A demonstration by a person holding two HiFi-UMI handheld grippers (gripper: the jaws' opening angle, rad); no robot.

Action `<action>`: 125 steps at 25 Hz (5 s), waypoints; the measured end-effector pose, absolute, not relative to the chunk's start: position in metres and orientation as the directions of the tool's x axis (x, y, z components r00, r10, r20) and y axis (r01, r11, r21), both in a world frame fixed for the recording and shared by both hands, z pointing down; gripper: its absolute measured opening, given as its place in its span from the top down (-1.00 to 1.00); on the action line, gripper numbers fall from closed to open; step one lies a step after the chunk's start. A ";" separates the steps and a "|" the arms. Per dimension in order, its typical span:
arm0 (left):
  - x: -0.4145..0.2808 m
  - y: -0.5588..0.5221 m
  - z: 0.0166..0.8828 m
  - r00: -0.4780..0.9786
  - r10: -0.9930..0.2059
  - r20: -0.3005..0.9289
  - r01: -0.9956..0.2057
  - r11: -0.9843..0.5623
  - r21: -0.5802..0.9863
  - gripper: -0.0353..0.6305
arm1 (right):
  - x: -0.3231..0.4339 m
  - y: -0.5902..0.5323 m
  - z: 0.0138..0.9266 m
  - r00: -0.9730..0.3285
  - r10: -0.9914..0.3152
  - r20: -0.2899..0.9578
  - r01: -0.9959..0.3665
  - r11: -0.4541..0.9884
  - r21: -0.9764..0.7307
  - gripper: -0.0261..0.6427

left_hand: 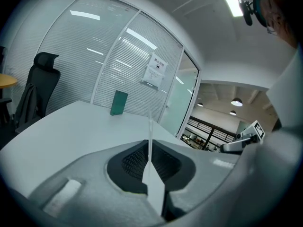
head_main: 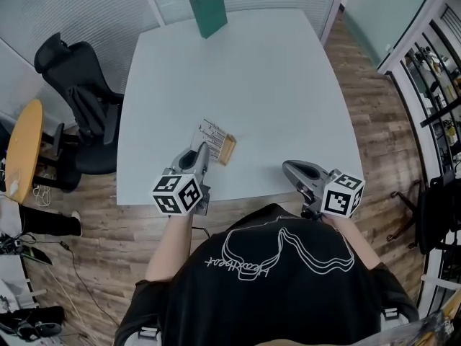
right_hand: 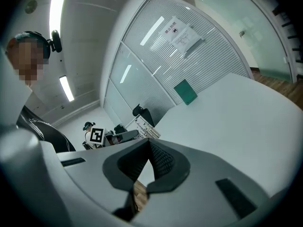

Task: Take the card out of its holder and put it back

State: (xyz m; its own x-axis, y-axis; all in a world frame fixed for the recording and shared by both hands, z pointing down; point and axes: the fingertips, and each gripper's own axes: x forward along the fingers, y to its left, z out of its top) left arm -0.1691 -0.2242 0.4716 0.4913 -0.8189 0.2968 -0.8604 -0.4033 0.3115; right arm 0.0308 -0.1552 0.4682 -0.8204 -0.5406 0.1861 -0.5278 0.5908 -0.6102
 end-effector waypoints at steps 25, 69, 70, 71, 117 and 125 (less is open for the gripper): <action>-0.168 -0.254 0.531 0.504 -0.765 0.402 -0.861 -0.404 0.310 0.82 | 0.033 -0.174 0.490 -0.807 -0.551 0.214 -0.537 0.532 -0.654 0.89; -0.164 -0.253 0.544 0.528 -0.730 0.434 -0.849 -0.445 0.285 0.82 | 0.017 -0.179 0.500 -0.815 -0.539 0.212 -0.517 0.510 -0.687 0.89; -0.163 -0.253 0.546 0.529 -0.727 0.437 -0.849 -0.446 0.284 0.82 | 0.017 -0.179 0.500 -0.814 -0.539 0.215 -0.519 0.509 -0.687 0.89; -0.162 -0.253 0.548 0.529 -0.725 0.441 -0.848 -0.447 0.283 0.82 | 0.017 -0.179 0.501 -0.814 -0.539 0.217 -0.520 0.508 -0.687 0.89; -0.159 -0.202 0.468 0.435 -0.851 0.295 -0.895 -0.371 0.248 0.39 | 0.044 -0.141 0.470 -0.862 -0.489 0.136 -0.449 0.611 -0.652 0.89; -0.064 -0.103 0.424 0.632 -0.742 0.224 -0.750 -0.511 0.420 0.41 | 0.054 -0.091 0.426 -0.895 -0.442 0.060 -0.395 0.723 -0.567 0.89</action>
State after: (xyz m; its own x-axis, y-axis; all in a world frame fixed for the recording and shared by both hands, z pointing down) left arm -0.0637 -0.1027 0.4237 0.6318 -0.7419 0.2245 -0.7498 -0.5115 0.4197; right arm 0.0540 -0.0907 0.4257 -0.8950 -0.4419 0.0600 -0.3950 0.7232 -0.5666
